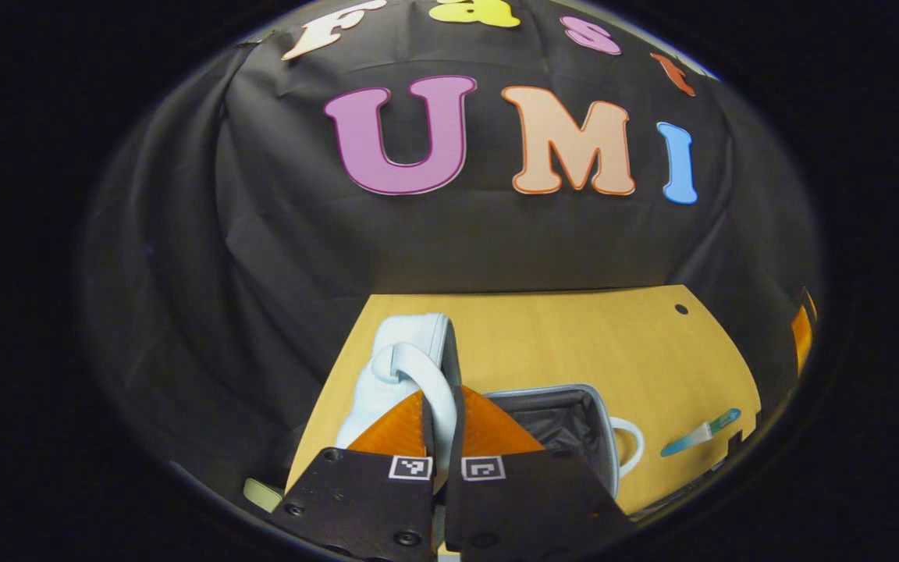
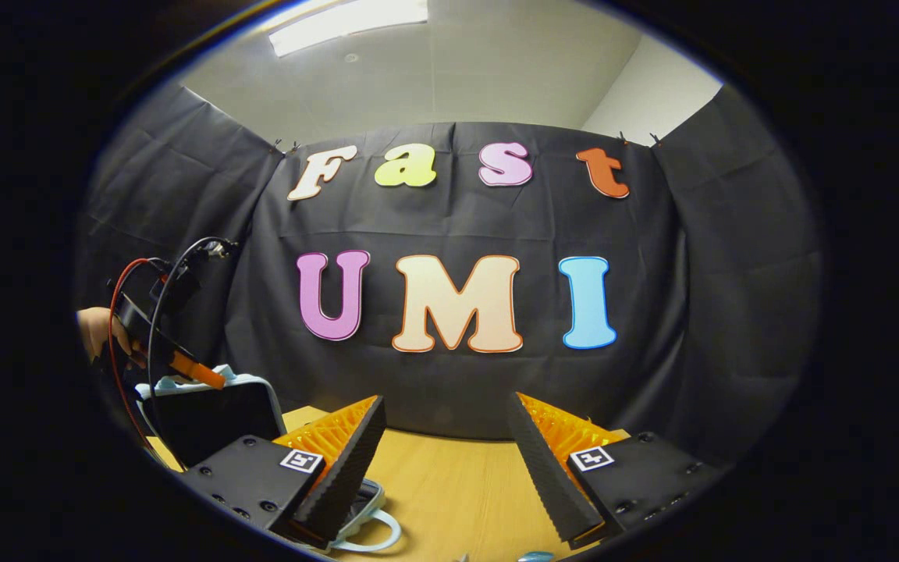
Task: First open the suitcase, pack the skin care products into it, and then close the suitcase.
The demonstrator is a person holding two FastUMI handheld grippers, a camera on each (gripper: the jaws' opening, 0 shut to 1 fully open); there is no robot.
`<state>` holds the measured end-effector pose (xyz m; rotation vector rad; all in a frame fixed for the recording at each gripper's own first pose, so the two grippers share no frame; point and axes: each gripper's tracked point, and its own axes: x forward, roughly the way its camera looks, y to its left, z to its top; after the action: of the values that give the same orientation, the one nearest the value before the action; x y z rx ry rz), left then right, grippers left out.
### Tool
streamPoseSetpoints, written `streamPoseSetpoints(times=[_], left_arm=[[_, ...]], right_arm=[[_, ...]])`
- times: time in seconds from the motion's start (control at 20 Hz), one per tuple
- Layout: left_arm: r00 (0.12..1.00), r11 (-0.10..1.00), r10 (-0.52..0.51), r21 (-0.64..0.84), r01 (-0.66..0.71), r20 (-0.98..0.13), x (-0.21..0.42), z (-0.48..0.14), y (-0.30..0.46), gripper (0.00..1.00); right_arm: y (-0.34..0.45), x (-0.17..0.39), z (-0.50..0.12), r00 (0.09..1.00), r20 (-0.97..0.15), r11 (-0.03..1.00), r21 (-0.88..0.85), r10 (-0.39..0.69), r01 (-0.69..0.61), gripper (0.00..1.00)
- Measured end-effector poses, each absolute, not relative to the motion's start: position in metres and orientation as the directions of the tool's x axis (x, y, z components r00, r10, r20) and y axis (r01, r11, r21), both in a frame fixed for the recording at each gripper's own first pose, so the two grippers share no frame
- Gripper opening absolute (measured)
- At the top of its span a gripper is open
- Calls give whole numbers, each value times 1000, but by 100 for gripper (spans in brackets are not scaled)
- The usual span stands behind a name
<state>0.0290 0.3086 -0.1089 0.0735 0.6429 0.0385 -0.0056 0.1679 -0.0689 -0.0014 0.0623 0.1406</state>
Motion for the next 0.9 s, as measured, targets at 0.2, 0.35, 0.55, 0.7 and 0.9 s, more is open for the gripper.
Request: streamPoseSetpoints(times=[0.2, 0.35, 0.55, 0.7, 0.9], left_arm=[[798, 994, 100, 93, -56, -594, 32, -115, 358, 0], [782, 989, 145, 99, -107, -606, 34, -127, 394, 0], [768, 979, 205, 109, -175, -607, 32, -142, 438, 0], [731, 966, 257, 137, -220, -632, 29, -166, 470, 0], [685, 953, 293, 145, -267, -667, 24, -193, 504, 0]], right_arm=[[199, -4, -80, 985, -89, 989, -11, 149, -151, 99], [214, -1, -78, 985, -82, 988, -26, 149, -152, 99], [228, 5, -80, 985, -88, 988, -26, 151, -153, 100], [237, 7, -80, 984, -88, 986, -37, 157, -161, 100], [248, 10, -90, 978, -114, 983, -44, 173, -179, 99]])
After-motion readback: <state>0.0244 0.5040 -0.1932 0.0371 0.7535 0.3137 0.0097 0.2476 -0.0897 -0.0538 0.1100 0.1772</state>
